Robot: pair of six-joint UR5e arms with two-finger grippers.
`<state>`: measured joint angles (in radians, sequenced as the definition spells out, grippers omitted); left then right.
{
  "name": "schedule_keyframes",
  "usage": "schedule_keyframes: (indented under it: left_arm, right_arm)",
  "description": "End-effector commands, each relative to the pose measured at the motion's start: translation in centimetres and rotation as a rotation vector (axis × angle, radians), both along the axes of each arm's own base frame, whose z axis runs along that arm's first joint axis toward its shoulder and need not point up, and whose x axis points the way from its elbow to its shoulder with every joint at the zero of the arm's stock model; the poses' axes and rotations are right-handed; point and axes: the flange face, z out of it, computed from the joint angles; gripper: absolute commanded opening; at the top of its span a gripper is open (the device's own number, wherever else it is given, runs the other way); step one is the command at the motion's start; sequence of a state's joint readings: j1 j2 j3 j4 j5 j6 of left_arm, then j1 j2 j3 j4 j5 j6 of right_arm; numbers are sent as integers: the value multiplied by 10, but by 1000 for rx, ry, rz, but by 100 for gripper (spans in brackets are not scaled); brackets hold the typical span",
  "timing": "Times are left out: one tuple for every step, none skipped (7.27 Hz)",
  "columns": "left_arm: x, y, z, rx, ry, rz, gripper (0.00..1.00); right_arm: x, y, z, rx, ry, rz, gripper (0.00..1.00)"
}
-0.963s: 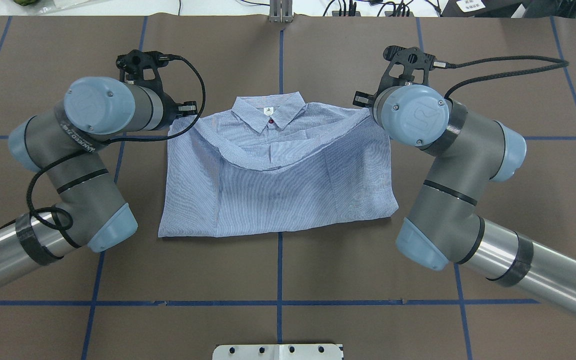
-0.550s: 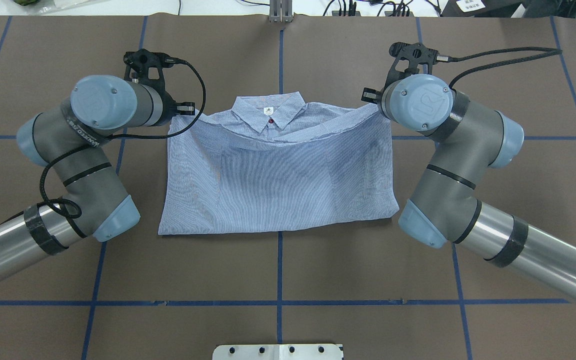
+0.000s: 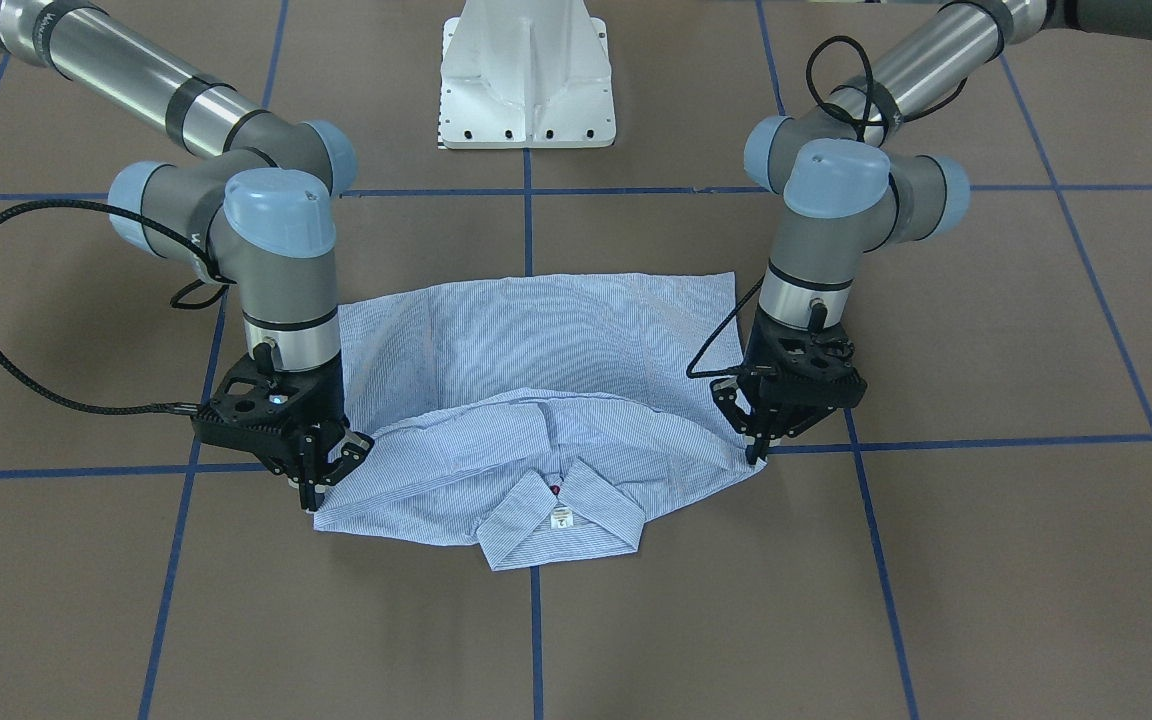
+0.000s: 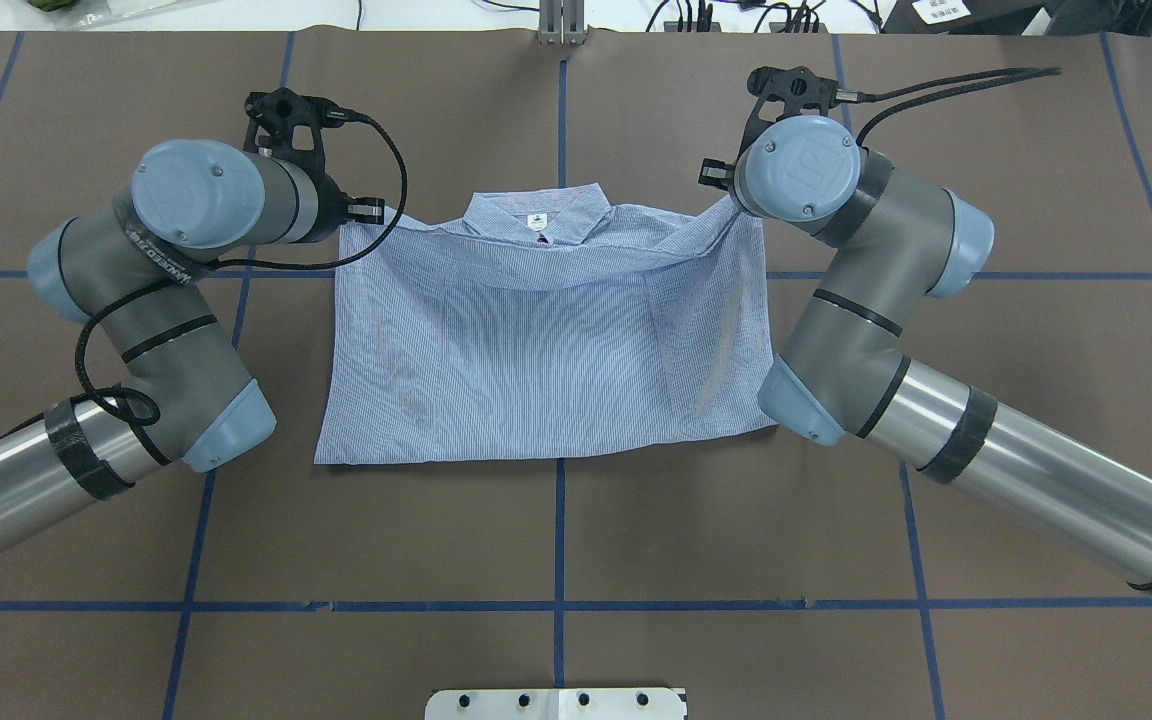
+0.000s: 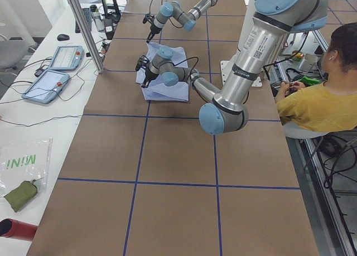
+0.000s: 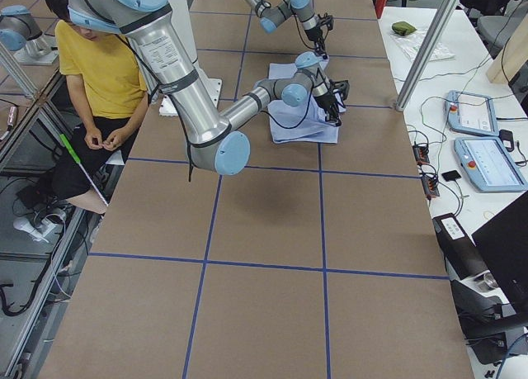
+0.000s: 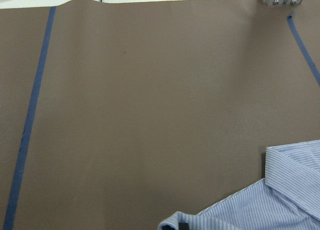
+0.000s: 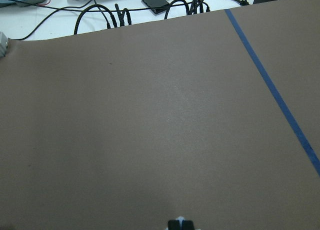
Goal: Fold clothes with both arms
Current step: 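Release the hem near the collar and draw both grippers back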
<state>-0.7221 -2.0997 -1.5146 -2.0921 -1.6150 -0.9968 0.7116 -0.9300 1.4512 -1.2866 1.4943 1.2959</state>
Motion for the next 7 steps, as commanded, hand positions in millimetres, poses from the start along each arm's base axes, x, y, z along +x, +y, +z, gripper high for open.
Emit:
schedule_keyframes:
  left_arm:
    - [7,-6,19,17,-1,12,0]
    - [8,-7,25,15,-6,13,0]
    - [8,-7,26,15,-8,14,0]
    - [8,-7,27,15,-8,14,0]
    - [8,-7,28,13,-8,15,0]
    - [7,-6,26,34,-16,43,78]
    - [2,-5,18,85,14,79,100]
  right_arm:
    - [8,-12,8,0,27,-30,0]
    - [8,-12,14,-5,34,-34,0]
    - [9,-11,21,-11,42,-37,0]
    - [10,-10,25,-11,51,-44,0]
    - [9,-10,25,-7,55,-53,0]
    - [7,-8,20,-1,49,-53,99]
    - [6,-7,8,8,23,-59,100]
